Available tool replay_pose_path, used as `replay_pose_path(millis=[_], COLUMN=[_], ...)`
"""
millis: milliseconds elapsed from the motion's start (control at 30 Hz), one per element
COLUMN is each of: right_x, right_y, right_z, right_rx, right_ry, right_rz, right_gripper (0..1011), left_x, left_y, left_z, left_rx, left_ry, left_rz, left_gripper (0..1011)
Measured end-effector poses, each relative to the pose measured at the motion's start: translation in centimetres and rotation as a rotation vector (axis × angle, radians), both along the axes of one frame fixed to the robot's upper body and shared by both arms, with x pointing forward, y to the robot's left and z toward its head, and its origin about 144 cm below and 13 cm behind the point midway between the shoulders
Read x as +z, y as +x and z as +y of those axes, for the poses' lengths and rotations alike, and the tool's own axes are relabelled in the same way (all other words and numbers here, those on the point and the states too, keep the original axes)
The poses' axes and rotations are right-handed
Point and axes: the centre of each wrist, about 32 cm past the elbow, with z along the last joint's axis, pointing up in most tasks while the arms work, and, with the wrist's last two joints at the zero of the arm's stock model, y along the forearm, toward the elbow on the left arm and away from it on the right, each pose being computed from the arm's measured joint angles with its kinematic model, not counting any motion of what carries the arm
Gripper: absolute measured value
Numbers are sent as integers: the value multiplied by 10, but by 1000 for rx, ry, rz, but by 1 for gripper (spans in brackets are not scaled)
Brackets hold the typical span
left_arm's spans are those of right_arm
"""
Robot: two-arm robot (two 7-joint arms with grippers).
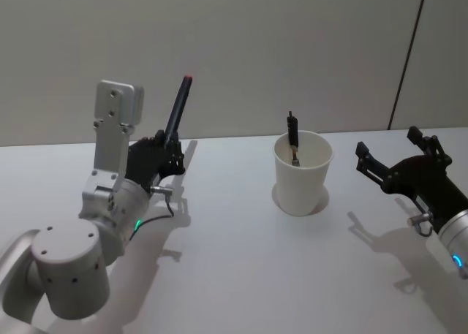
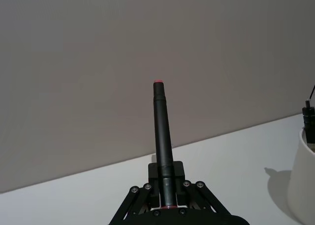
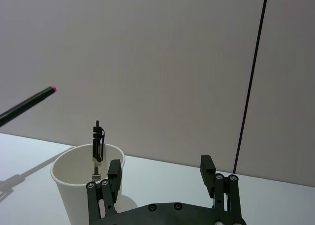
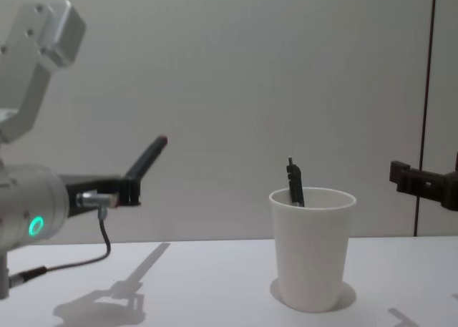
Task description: Place the pen into the pen holder.
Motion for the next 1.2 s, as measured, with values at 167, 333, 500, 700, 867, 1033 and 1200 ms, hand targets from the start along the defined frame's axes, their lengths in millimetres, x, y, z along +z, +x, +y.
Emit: replay_pose_path(millis=[167, 333, 500, 700, 867, 1033, 1200], right_x=[0, 0, 0, 0, 0, 0, 0], right_y=[0, 0, 0, 0, 0, 0, 0], right_z=[0, 0, 0, 0, 0, 0, 0], right_rx=[0, 0, 0, 0, 0, 0, 0], right_ry=[0, 0, 0, 0, 0, 0, 0], right_rz=[0, 0, 0, 0, 0, 0, 0], right_gripper=[1001, 1001, 1001, 1001, 1001, 1001, 1001], left_x=[2, 3, 6, 8, 9, 10, 10], left_y=[-1, -1, 1, 5, 8, 12, 16], left_z=[6, 9, 12, 13, 14, 14, 12], left_rx=[-29, -72, -134, -219, -280, -360, -431], left_ry=[-9, -21, -35, -54, -69, -86, -101], left_rz=[-74, -131, -189, -240, -267, -284, -293], left_gripper=[170, 171, 171, 171, 171, 170, 171])
